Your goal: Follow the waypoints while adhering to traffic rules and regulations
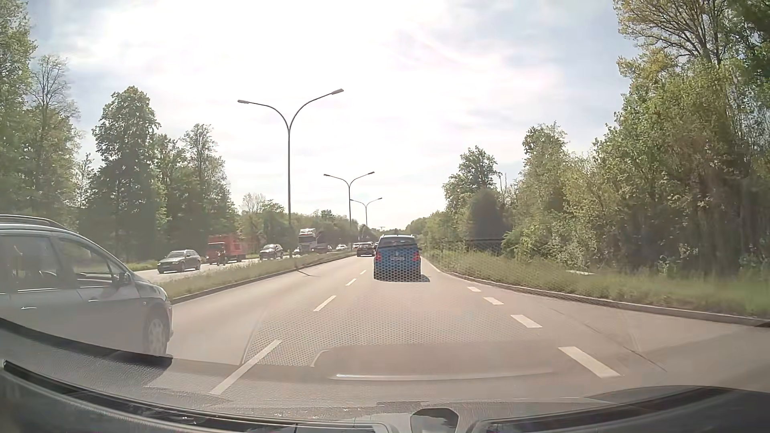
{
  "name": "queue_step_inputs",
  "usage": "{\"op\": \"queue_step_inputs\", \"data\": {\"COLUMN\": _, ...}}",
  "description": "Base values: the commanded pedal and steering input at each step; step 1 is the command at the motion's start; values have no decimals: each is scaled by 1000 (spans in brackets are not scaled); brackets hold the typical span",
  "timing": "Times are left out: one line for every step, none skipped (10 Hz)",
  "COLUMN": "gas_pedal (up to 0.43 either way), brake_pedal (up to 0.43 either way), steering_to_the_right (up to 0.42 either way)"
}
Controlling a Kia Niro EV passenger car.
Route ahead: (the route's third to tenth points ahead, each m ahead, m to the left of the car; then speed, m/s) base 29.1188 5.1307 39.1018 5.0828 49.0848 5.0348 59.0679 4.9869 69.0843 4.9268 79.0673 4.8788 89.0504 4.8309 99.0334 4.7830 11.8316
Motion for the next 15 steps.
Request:
{"op": "queue_step_inputs", "data": {"gas_pedal": 130, "brake_pedal": 0, "steering_to_the_right": 0}}
{"op": "queue_step_inputs", "data": {"gas_pedal": 118, "brake_pedal": 0, "steering_to_the_right": 0}}
{"op": "queue_step_inputs", "data": {"gas_pedal": 118, "brake_pedal": 0, "steering_to_the_right": 0}}
{"op": "queue_step_inputs", "data": {"gas_pedal": 118, "brake_pedal": 0, "steering_to_the_right": 0}}
{"op": "queue_step_inputs", "data": {"gas_pedal": 118, "brake_pedal": 0, "steering_to_the_right": 0}}
{"op": "queue_step_inputs", "data": {"gas_pedal": 118, "brake_pedal": 0, "steering_to_the_right": 0}}
{"op": "queue_step_inputs", "data": {"gas_pedal": 118, "brake_pedal": 0, "steering_to_the_right": 0}}
{"op": "queue_step_inputs", "data": {"gas_pedal": 118, "brake_pedal": 0, "steering_to_the_right": 0}}
{"op": "queue_step_inputs", "data": {"gas_pedal": 118, "brake_pedal": 0, "steering_to_the_right": 0}}
{"op": "queue_step_inputs", "data": {"gas_pedal": 130, "brake_pedal": 0, "steering_to_the_right": 0}}
{"op": "queue_step_inputs", "data": {"gas_pedal": 130, "brake_pedal": 0, "steering_to_the_right": 0}}
{"op": "queue_step_inputs", "data": {"gas_pedal": 130, "brake_pedal": 0, "steering_to_the_right": 0}}
{"op": "queue_step_inputs", "data": {"gas_pedal": 130, "brake_pedal": 0, "steering_to_the_right": 0}}
{"op": "queue_step_inputs", "data": {"gas_pedal": 130, "brake_pedal": 0, "steering_to_the_right": 0}}
{"op": "queue_step_inputs", "data": {"gas_pedal": 130, "brake_pedal": 0, "steering_to_the_right": 0}}
